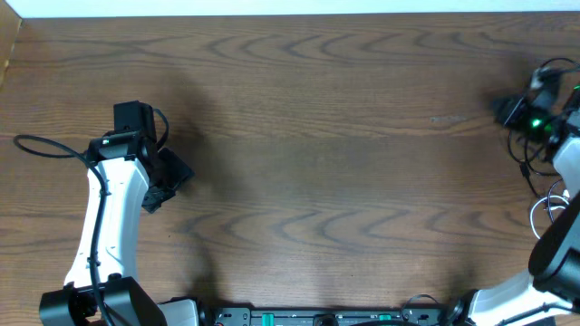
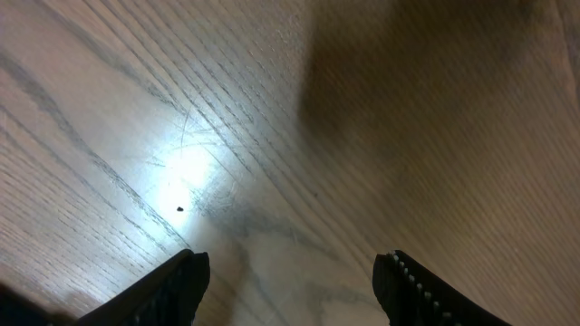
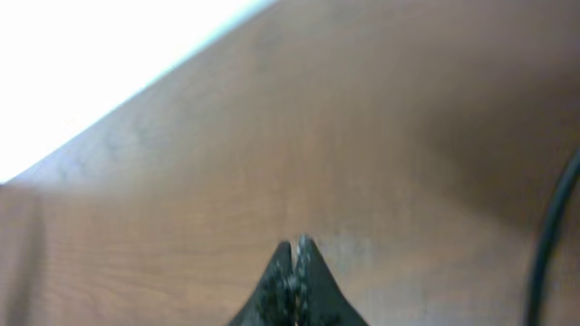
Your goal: Untangle cables
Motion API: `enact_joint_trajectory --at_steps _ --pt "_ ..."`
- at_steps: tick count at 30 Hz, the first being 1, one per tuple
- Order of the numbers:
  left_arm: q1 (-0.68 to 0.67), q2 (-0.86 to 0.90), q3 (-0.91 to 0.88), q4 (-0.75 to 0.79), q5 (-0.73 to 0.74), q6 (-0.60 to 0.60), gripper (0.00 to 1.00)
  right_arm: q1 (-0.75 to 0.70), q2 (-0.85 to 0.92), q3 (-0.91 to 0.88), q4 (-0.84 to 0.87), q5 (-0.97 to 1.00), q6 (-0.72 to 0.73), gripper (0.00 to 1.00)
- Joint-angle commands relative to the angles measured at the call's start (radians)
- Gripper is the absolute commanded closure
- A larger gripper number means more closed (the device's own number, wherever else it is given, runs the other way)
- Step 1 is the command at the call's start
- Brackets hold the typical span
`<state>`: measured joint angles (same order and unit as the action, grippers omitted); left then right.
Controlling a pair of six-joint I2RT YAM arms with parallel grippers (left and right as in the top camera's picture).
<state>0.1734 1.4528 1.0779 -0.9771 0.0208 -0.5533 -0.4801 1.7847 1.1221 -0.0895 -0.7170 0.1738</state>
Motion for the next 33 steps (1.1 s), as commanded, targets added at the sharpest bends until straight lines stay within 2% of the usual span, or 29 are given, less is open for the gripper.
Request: enact_joint_trajectory --at_steps 1,3,5,9,13,16,20,26,31,33 --pt "-0.003 -0.009 0.003 -0.005 -0.005 -0.002 0.36 -0.04 -0.076 0.023 0.071 0.056 0.184 0.99" --pt "-0.003 -0.009 0.003 -0.005 -0.005 -0.002 0.36 -0.057 -0.063 0.021 0.042 0.223 0.307 0.99" --pt "-0.003 -0.009 0.003 -0.005 -0.005 -0.002 0.36 -0.061 -0.044 0.02 0.013 0.322 0.365 0.99" --pt "-0.003 -0.009 0.003 -0.006 -0.005 -0.002 0.36 -0.061 0.039 0.02 0.008 0.338 0.376 0.99" --pt "-0.003 -0.009 0.003 -0.006 -0.005 -0.002 0.36 -0.055 0.128 0.02 0.021 0.271 0.365 0.99" --pt "-0.003 -0.009 0.003 -0.006 -0.005 -0.002 0.36 -0.037 0.209 0.02 0.057 0.113 0.303 0.99" --pt "-0.003 -0.009 0.003 -0.009 -0.005 -0.002 0.36 -0.01 0.264 0.02 0.024 0.047 0.243 0.99" --pt "-0.003 -0.009 0.003 -0.013 -0.005 -0.002 0.36 0.004 0.264 0.02 -0.095 0.082 0.17 0.99" --pt "-0.003 -0.009 0.003 -0.013 -0.005 -0.002 0.36 0.004 0.264 0.02 -0.289 0.329 0.169 0.99" --pt "-0.003 -0.009 0.003 -0.012 -0.005 -0.002 0.36 0.003 0.264 0.02 -0.304 0.344 0.169 0.92"
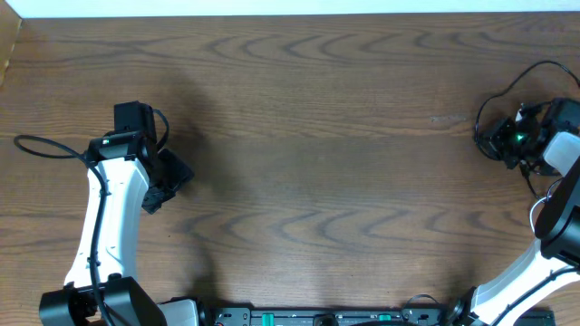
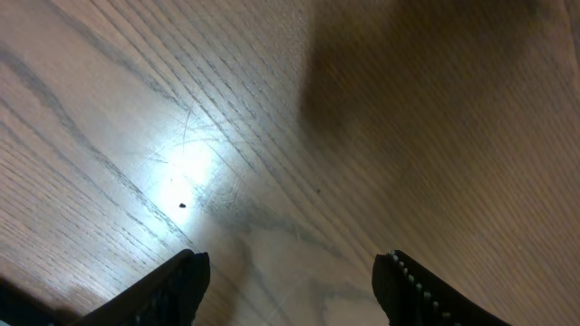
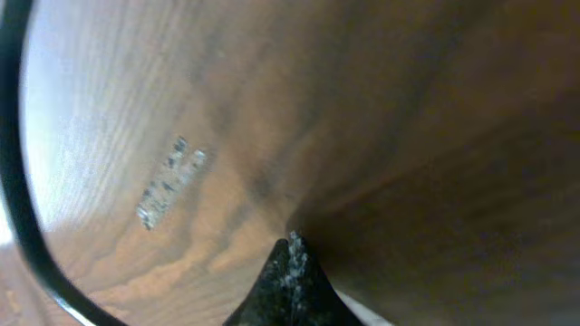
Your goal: Untangle cables
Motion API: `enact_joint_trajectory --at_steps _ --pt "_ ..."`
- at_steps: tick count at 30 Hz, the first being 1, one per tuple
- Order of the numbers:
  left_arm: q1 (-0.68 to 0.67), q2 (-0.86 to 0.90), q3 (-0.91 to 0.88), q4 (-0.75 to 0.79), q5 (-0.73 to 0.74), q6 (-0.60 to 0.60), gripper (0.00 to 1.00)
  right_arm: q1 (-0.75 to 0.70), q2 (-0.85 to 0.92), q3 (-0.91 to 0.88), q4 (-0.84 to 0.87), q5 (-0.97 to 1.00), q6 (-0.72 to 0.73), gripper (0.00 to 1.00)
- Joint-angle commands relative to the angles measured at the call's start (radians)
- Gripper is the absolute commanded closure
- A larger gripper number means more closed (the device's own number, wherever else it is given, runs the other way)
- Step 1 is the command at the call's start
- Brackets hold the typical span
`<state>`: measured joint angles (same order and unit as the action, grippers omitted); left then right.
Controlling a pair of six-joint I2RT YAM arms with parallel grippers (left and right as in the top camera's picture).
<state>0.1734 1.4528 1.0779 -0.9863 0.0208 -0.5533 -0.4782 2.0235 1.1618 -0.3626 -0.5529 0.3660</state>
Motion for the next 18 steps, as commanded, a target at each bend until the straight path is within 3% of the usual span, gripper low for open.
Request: enact_joint_trajectory --at_steps 1,6,10,14,18 --pt "-0.003 -0.009 0.003 -0.003 -0.005 -0.002 0.36 0.0 0.024 -0.019 -0.03 0.175 -0.023 0.87" --pt "-0.003 -0.009 0.003 0.0 -0.004 0.006 0.36 -0.002 -0.024 -0.013 -0.014 0.132 -0.025 0.62" --pt "-0.043 -0.009 0.003 0.05 -0.001 0.031 0.36 -0.003 -0.138 -0.002 -0.015 0.188 -0.055 0.56" --pt "-0.15 -0.009 0.003 0.209 -0.001 0.094 0.36 -0.003 -0.307 -0.002 -0.019 0.281 -0.077 0.55" --pt "-0.289 -0.009 0.003 0.401 0.139 0.258 0.36 -0.002 -0.422 -0.002 -0.026 0.293 -0.077 0.55"
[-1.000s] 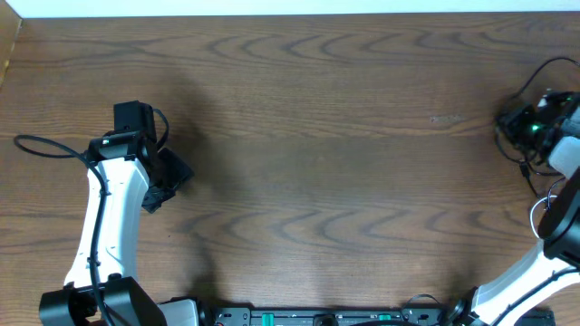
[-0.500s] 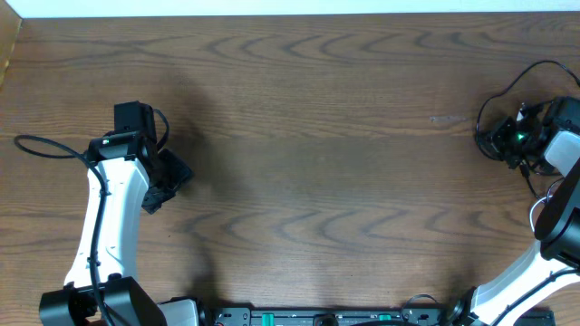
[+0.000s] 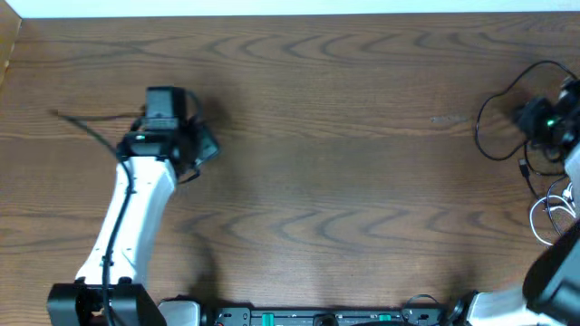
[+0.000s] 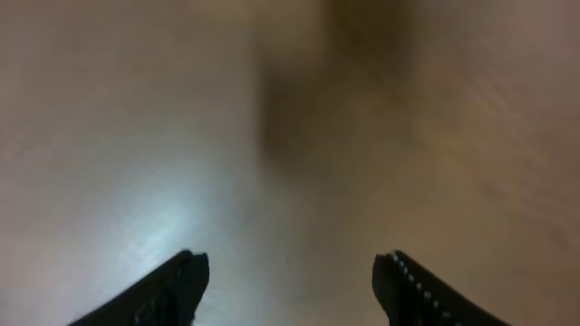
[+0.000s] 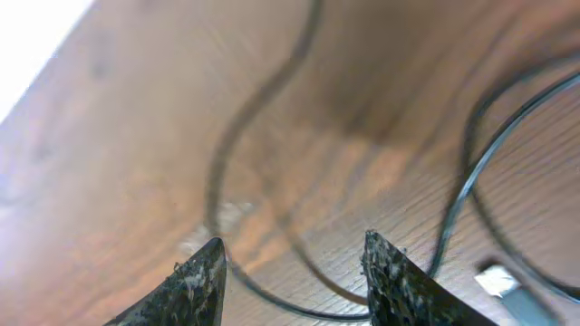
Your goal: Untangle cables
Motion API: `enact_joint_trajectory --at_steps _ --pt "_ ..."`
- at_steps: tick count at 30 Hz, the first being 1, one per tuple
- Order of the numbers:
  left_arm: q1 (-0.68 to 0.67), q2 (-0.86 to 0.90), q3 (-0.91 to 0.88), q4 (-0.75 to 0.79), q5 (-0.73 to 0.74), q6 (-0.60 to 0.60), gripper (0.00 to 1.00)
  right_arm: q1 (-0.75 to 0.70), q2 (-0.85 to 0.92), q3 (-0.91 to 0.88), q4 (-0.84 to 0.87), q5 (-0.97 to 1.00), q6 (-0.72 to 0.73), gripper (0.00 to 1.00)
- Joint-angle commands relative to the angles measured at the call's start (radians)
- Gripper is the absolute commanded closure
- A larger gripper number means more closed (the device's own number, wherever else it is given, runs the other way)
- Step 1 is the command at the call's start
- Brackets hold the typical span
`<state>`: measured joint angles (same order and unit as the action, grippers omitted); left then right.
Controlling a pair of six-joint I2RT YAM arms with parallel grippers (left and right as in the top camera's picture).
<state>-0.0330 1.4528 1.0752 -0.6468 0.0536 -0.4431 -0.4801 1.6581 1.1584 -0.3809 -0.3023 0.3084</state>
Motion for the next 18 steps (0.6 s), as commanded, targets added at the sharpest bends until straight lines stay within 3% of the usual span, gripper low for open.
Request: enact_joint_trajectory --at_steps 1,5,13,18 --pt "-0.137 -0.009 0.006 0.094 0.111 0.192 0.36 0.0 -0.089 0.001 -0.02 0.042 -0.019 0.59" --pt "-0.239 -0.009 0.006 0.104 0.071 0.241 0.36 0.014 -0.121 0.001 -0.072 0.042 -0.076 0.69" --pt "-0.245 -0.009 0.006 0.021 0.047 0.241 0.35 0.167 -0.121 0.001 -0.118 0.043 -0.245 0.7" --pt "-0.245 -0.009 0.006 -0.083 -0.11 0.241 0.36 0.36 -0.121 0.001 -0.199 0.196 -0.285 0.68"
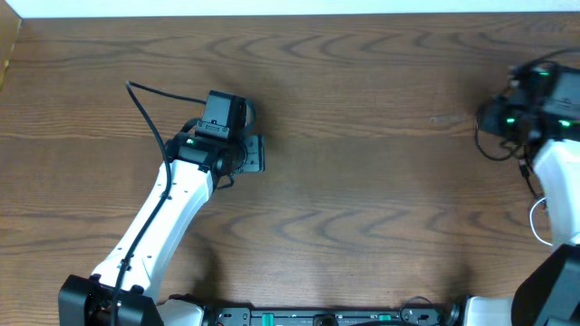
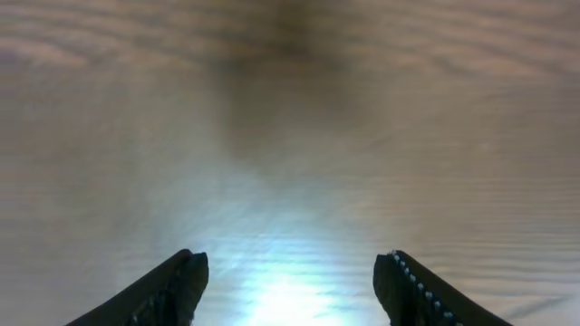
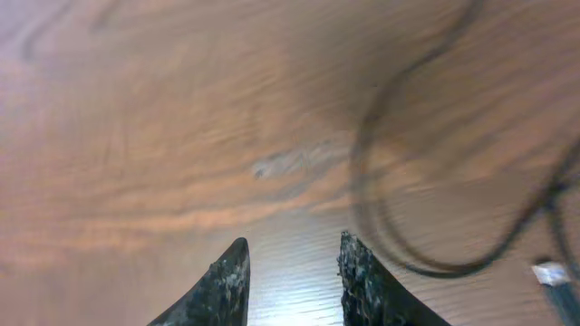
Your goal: Untangle cables
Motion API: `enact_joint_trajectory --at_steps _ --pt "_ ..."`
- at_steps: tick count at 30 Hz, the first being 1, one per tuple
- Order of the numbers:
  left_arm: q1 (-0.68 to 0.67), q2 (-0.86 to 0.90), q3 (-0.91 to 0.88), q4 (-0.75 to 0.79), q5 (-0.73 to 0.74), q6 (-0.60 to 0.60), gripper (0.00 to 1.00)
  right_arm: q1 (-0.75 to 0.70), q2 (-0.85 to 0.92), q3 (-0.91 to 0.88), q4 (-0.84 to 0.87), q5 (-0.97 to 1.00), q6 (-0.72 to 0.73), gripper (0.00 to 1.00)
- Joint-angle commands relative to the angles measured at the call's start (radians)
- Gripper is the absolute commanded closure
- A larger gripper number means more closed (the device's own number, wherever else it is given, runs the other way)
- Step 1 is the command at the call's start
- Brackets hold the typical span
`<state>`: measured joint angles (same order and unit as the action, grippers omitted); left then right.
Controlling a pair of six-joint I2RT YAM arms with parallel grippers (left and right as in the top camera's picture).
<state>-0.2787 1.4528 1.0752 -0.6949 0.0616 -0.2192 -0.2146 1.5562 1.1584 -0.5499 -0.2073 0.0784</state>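
Observation:
A thin black cable (image 1: 484, 145) lies in loops at the table's far right, and a white cable (image 1: 536, 222) curls at the right edge. My right gripper (image 1: 494, 118) hovers open just left of the black loop. In the right wrist view its jaws (image 3: 292, 249) stand apart over bare wood; the black cable (image 3: 385, 213) curves just right of them, with a small light plug (image 3: 553, 272) at the frame's edge. My left gripper (image 1: 254, 154) is open over the left-centre of the table, far from the cables. In its wrist view, the left gripper (image 2: 290, 263) shows only bare wood.
The brown wooden table (image 1: 362, 208) fills the overhead view, with a white strip along its far edge. A black lead (image 1: 145, 104) arcs from my left arm over the wood. A dark equipment rail (image 1: 317, 317) runs along the near edge.
My left arm has moved right, from the left part of the table toward left-centre. My right gripper stays open but narrower, and now sits left of the black loop.
At first my left gripper stood open at the table's left and my right was shut at the far right edge. Then the right, still shut, had a black loop beside it. Later it was open over the lying cable and the left had moved rightward, now further.

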Motion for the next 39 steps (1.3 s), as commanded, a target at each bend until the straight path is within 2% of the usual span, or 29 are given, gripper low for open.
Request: enact_joint_trajectory --at_steps 1,6,15,16,17,19,21,24,28,30,35,37,39 --pt "0.0 -0.009 0.006 -0.049 -0.132 0.017 0.35 0.145 -0.019 0.001 -0.046 0.144 -0.054 0.67" --pt "0.0 -0.009 0.006 -0.06 -0.134 0.016 0.35 0.279 -0.019 0.001 -0.043 0.242 -0.054 0.65" --pt "0.0 -0.009 0.006 -0.06 -0.134 0.016 0.35 0.336 -0.019 0.001 -0.083 0.229 -0.048 0.57" --pt "0.0 -0.009 0.006 -0.07 -0.133 0.016 0.35 0.337 -0.019 0.001 -0.127 0.222 -0.037 0.51" --pt "0.0 -0.009 0.006 -0.087 -0.132 0.016 0.35 0.337 -0.019 0.001 -0.163 0.222 -0.011 0.5" --pt "0.0 -0.009 0.006 -0.164 -0.108 0.016 0.35 0.337 -0.019 0.0 -0.323 0.222 0.113 0.53" --pt "0.0 -0.009 0.006 -0.249 -0.09 0.013 0.35 0.337 -0.019 -0.002 -0.436 0.209 0.176 0.53" --pt "0.0 -0.009 0.006 -0.431 -0.088 -0.102 0.35 0.337 -0.019 -0.003 -0.626 0.138 0.183 0.52" --pt "0.0 -0.009 0.006 -0.517 -0.087 -0.114 0.34 0.34 -0.019 -0.003 -0.726 0.126 0.183 0.5" --pt "0.0 -0.009 0.006 -0.524 -0.063 -0.119 0.27 0.34 -0.019 -0.003 -0.729 0.126 0.184 0.5" --pt "0.0 -0.009 0.006 -0.544 0.01 -0.119 0.25 0.34 -0.019 -0.003 -0.728 0.126 0.183 0.5" --pt "0.001 -0.011 0.006 -0.575 0.035 -0.119 0.12 0.34 -0.025 -0.003 -0.734 0.126 0.183 0.52" --pt "0.001 -0.02 0.006 -0.605 0.051 -0.119 0.09 0.34 -0.049 -0.003 -0.738 0.127 0.182 0.52"
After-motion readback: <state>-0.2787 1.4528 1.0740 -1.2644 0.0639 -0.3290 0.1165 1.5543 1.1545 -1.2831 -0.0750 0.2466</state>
